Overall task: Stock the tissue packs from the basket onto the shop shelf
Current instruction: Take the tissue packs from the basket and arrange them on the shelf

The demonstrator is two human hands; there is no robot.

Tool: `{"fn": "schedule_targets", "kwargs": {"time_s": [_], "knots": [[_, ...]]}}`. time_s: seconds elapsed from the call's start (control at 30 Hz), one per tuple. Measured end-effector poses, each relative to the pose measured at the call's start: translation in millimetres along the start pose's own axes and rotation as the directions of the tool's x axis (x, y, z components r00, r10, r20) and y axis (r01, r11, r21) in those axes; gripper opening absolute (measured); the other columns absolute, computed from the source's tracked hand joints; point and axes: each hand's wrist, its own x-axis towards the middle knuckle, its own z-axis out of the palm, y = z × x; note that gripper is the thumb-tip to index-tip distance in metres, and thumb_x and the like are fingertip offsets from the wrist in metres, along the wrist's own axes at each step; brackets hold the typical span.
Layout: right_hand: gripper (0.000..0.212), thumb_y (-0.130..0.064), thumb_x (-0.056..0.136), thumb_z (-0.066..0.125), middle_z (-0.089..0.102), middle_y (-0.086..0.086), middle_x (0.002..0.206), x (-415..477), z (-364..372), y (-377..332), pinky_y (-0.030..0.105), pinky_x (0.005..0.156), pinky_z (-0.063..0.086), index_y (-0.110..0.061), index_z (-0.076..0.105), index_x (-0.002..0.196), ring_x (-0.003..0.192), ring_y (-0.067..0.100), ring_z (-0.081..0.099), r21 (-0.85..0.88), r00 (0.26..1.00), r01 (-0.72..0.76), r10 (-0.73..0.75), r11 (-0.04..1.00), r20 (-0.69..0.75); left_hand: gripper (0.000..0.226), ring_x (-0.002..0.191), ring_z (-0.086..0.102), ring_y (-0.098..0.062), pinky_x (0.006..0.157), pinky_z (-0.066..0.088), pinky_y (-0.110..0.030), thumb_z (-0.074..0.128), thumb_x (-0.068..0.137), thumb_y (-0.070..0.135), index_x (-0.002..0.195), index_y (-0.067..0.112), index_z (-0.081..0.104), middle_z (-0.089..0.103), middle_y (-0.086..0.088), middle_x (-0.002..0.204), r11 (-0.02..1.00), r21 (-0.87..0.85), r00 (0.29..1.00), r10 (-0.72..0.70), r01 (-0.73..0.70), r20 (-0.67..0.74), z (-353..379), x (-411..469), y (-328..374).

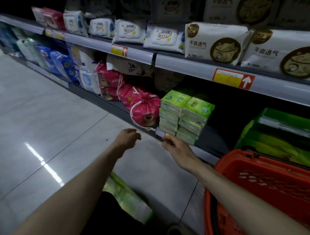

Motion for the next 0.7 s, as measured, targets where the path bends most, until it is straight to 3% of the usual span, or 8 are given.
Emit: {"fn": "schedule_targets", "kwargs": {"time_s": [0.1, 0.2, 0.33, 0.43, 0.5, 0.57, 0.63, 0.7], "knots": [[0.053, -0.053, 0.103, 0.055, 0.061, -0.002, 0.144, -12, 18, 2, 0.035, 0.104, 0.049, -0.023, 0.057, 0.147, 0.128, 0.018, 0.059, -0.245, 0.988, 0.008, 0.029, 0.969, 0.149, 0.022, 0.106, 0.064, -0.04, 0.093, 0.054, -0.042, 0.07, 0.087, 0.018, 0.099, 0.002, 0.077, 0.071, -0.023, 0.11, 0.974, 0.182, 0.976, -0.1, 0.136, -0.191, -32, 1, -36], [0.07, -0.059, 0.099, 0.055, 0.05, 0.007, 0.158, -23, 53, -1, 0.041, 0.113, 0.046, -0.018, 0.047, 0.155, 0.14, 0.028, 0.052, -0.466, 0.946, -0.006, 0.157, 0.885, 0.285, 0.038, 0.108, 0.062, -0.038, 0.093, 0.053, -0.039, 0.076, 0.081, 0.026, 0.106, -0.001, 0.069, 0.067, -0.019, 0.112, 0.912, 0.273, 0.935, -0.235, 0.307, -0.266, -54, -8, -60], [0.076, -0.052, 0.091, 0.063, 0.049, 0.016, 0.156, -41, 115, -14, 0.045, 0.113, 0.047, -0.012, 0.044, 0.153, 0.138, 0.036, 0.053, -0.487, 0.892, -0.011, 0.229, 0.873, 0.39, 0.051, 0.124, 0.053, -0.036, 0.105, 0.044, -0.039, 0.077, 0.084, 0.029, 0.125, 0.003, 0.063, 0.053, -0.017, 0.139, 0.813, 0.347, 0.884, -0.433, 0.467, -0.175, -66, -12, -80], [0.07, -0.026, 0.108, 0.051, 0.037, 0.021, 0.162, -61, 171, -10, 0.054, 0.119, 0.037, -0.008, 0.016, 0.166, 0.145, 0.04, 0.044, -0.525, 0.881, 0.02, 0.233, 0.851, 0.412, 0.045, 0.142, 0.039, -0.043, 0.116, 0.037, -0.05, 0.061, 0.101, 0.025, 0.14, 0.004, 0.051, 0.039, -0.008, 0.149, 0.784, 0.358, 0.845, -0.533, 0.508, -0.032, -62, -23, -82], [0.071, -0.022, 0.109, 0.052, 0.03, 0.017, 0.165, -72, 200, -4, 0.062, 0.114, 0.039, -0.012, 0.013, 0.166, 0.144, 0.042, 0.044, -0.584, 0.901, -0.011, 0.261, 0.812, 0.346, 0.05, 0.14, 0.034, -0.058, 0.102, 0.043, -0.072, 0.067, 0.098, 0.033, 0.137, 0.011, 0.045, 0.031, -0.018, 0.154, 0.764, 0.249, 0.78, -0.624, 0.596, 0.048, -62, -23, -85], [0.087, -0.027, 0.101, 0.065, 0.017, 0.015, 0.171, -76, 215, 1, 0.069, 0.111, 0.037, -0.018, 0.01, 0.167, 0.146, 0.046, 0.037, -0.608, 0.911, -0.026, 0.269, 0.793, 0.312, 0.063, 0.136, 0.031, -0.065, 0.088, 0.049, -0.077, 0.079, 0.089, 0.036, 0.136, 0.013, 0.043, 0.024, -0.018, 0.152, 0.724, 0.241, 0.734, -0.676, 0.647, 0.061, -65, -17, -93], [0.1, -0.034, 0.1, 0.064, 0.003, 0.018, 0.174, -79, 218, 9, 0.072, 0.109, 0.035, -0.024, -0.008, 0.168, 0.15, 0.051, 0.027, -0.658, 0.911, -0.009, 0.278, 0.753, 0.305, 0.06, 0.138, 0.035, -0.058, 0.094, 0.051, -0.069, 0.079, 0.089, 0.029, 0.136, 0.011, 0.047, 0.034, -0.019, 0.146, 0.701, 0.315, 0.716, -0.692, 0.64, 0.086, -65, -8, -102], [0.099, -0.04, 0.099, 0.056, 0.003, 0.02, 0.173, -81, 218, 20, 0.071, 0.108, 0.037, -0.029, -0.014, 0.167, 0.148, 0.051, 0.028, -0.675, 0.927, -0.043, 0.281, 0.737, 0.248, 0.04, 0.138, 0.048, -0.045, 0.106, 0.049, -0.058, 0.068, 0.096, 0.023, 0.129, 0.004, 0.058, 0.058, -0.019, 0.118, 0.706, 0.377, 0.716, -0.684, 0.599, 0.142, -62, -2, -111]]}}
